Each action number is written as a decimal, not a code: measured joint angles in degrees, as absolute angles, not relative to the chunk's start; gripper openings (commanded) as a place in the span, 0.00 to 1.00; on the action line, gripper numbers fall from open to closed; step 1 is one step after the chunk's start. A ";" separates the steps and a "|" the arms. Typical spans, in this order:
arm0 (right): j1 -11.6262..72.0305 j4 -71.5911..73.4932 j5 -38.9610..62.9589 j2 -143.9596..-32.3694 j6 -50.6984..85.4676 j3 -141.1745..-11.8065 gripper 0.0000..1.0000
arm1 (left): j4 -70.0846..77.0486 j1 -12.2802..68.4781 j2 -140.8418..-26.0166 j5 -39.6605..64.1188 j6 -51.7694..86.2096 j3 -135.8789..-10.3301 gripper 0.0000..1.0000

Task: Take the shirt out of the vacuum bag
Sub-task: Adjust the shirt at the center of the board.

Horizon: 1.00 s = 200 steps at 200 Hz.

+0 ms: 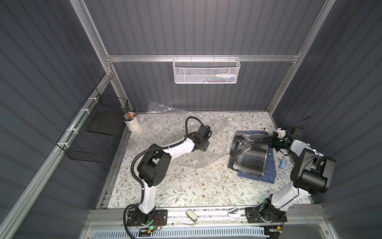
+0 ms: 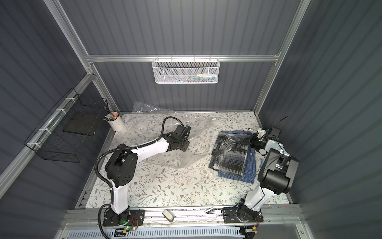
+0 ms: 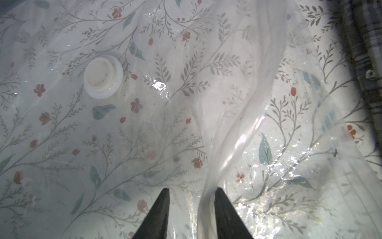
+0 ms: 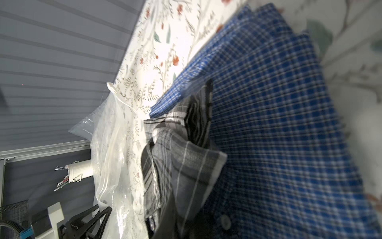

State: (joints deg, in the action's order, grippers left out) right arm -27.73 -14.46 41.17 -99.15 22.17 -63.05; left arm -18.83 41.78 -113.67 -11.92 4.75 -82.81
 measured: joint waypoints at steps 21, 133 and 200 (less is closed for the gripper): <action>-27.73 -15.35 41.52 -101.21 21.61 -66.54 0.10 | -18.90 41.63 -113.65 -11.92 4.75 -82.78 0.39; -27.73 -21.26 35.55 -101.62 18.37 -63.77 0.87 | -19.66 41.12 -113.47 -11.90 4.75 -82.74 0.41; -25.65 -18.35 33.01 -91.66 21.41 -49.19 0.61 | -19.64 40.56 -113.47 -10.83 4.71 -82.74 0.42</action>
